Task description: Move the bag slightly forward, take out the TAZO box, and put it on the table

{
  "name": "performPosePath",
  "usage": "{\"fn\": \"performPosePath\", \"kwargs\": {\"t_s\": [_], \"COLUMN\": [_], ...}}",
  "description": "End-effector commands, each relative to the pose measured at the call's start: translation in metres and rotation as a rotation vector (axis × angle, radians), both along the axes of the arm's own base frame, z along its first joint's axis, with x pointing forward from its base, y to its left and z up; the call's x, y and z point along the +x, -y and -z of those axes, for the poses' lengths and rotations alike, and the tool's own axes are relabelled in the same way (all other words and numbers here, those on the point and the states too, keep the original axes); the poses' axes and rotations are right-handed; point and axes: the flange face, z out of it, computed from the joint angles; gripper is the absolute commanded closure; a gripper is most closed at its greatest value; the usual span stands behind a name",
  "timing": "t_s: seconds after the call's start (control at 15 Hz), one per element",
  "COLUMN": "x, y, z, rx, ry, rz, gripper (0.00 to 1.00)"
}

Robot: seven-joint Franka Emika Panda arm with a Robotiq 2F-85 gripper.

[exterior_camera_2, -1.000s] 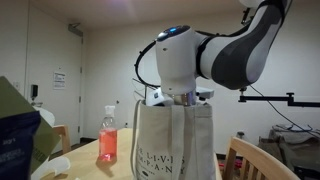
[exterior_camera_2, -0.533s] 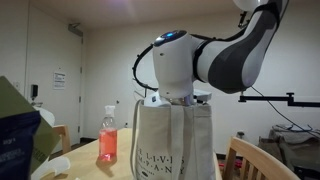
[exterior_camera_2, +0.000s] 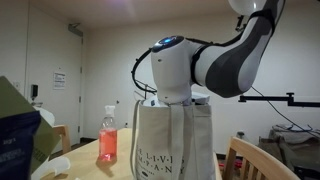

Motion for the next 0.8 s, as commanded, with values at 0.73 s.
{"fn": "performPosePath", "kwargs": {"t_s": [0.73], "x": [0.019], "y": [0.004], "z": [0.01], "rx": [-0.024], "ry": [-0.001], "rz": [-0.032], "gripper": [0.26]}}
